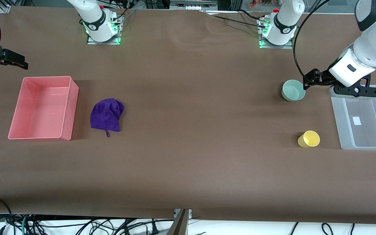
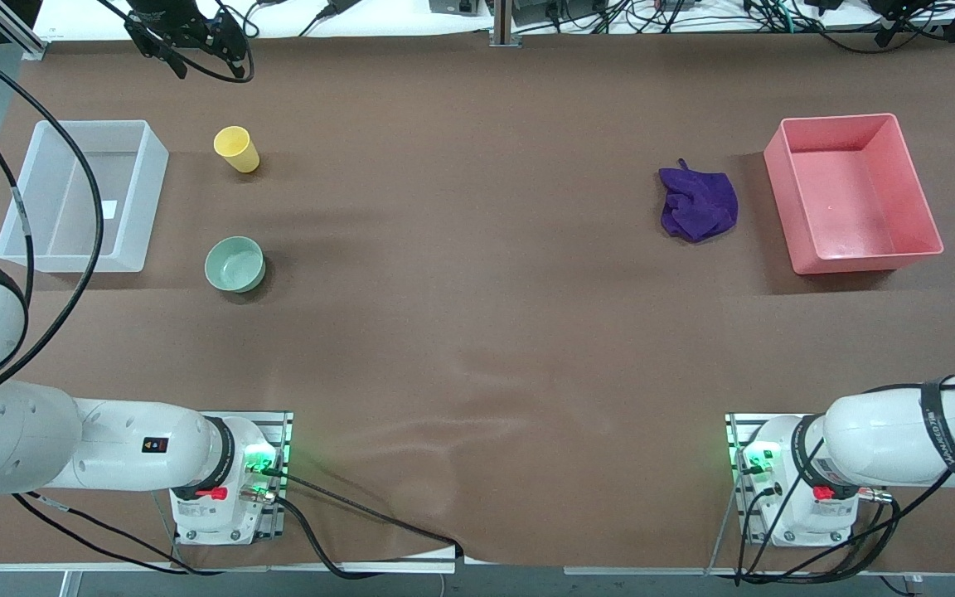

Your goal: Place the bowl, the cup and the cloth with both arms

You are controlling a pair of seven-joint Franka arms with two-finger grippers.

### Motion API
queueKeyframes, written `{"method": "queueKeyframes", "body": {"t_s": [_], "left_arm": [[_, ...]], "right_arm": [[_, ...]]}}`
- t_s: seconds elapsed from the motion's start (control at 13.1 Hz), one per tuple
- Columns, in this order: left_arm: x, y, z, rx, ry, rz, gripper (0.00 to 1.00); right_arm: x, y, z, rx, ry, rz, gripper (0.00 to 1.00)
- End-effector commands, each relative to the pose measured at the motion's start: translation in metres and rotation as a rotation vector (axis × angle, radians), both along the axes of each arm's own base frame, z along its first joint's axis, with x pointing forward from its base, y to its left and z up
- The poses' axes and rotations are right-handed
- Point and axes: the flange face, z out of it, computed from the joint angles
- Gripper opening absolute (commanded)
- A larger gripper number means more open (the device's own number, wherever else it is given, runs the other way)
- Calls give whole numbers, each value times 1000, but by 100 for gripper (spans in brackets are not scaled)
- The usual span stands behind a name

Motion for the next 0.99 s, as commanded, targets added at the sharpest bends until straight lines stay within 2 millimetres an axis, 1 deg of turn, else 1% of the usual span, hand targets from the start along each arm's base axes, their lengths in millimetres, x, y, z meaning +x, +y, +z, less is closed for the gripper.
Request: {"method": "queueKeyframes", "body": {"t_s": [0.0,0.15,0.38,0.53,0.61,0.69,0.76,0.84,0.92], "left_arm": [[-3,-4,8,-22,-12,9,100],[-4,-4,7,-21,-2,8,100],[-4,2,6,-18,6,17,100],[-11,3,-1,-7,74,17,100],[-16,4,-7,0,124,14,100],[-21,5,-15,5,181,7,100],[-23,6,-22,8,221,6,100],[-25,7,-32,27,276,-5,100],[-26,8,-52,75,346,-28,100]], "right_arm": [[2,-1,6,8,-9,-7,100],[2,-1,5,8,-8,-7,100],[2,-1,5,10,-8,-9,100],[8,4,-5,12,11,3,100],[8,5,-5,7,11,2,100],[12,6,-16,4,28,5,100],[20,8,-34,5,67,7,100],[23,10,-40,8,71,12,100],[28,15,-53,8,93,21,100]]}}
